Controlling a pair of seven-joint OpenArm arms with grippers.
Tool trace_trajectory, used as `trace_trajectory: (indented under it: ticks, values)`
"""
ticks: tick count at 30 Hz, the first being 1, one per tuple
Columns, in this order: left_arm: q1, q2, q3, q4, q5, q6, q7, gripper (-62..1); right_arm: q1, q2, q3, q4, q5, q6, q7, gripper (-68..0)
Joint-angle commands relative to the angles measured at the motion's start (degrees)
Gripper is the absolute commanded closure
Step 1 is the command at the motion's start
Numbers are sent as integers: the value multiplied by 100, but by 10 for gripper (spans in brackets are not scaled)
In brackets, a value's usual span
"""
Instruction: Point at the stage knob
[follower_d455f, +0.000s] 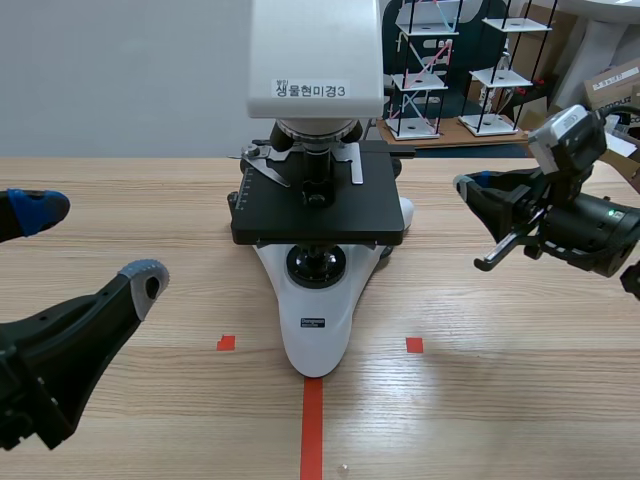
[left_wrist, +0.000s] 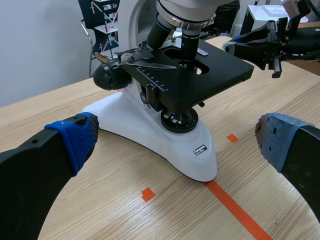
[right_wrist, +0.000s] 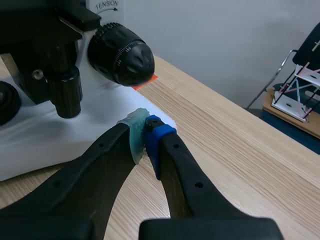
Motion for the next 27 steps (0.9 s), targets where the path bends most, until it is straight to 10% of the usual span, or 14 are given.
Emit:
trace_trajectory:
  ticks: [1, 27]
  values:
    - [-17, 0, -2, 57, -39, -7, -61, -623, 118, -20, -15, 90, 59, -15, 103, -6]
    - [-17, 0, -2, 57, -39, -7, -61, -623, 190, -363, -192, 42, -216, -15, 35, -6]
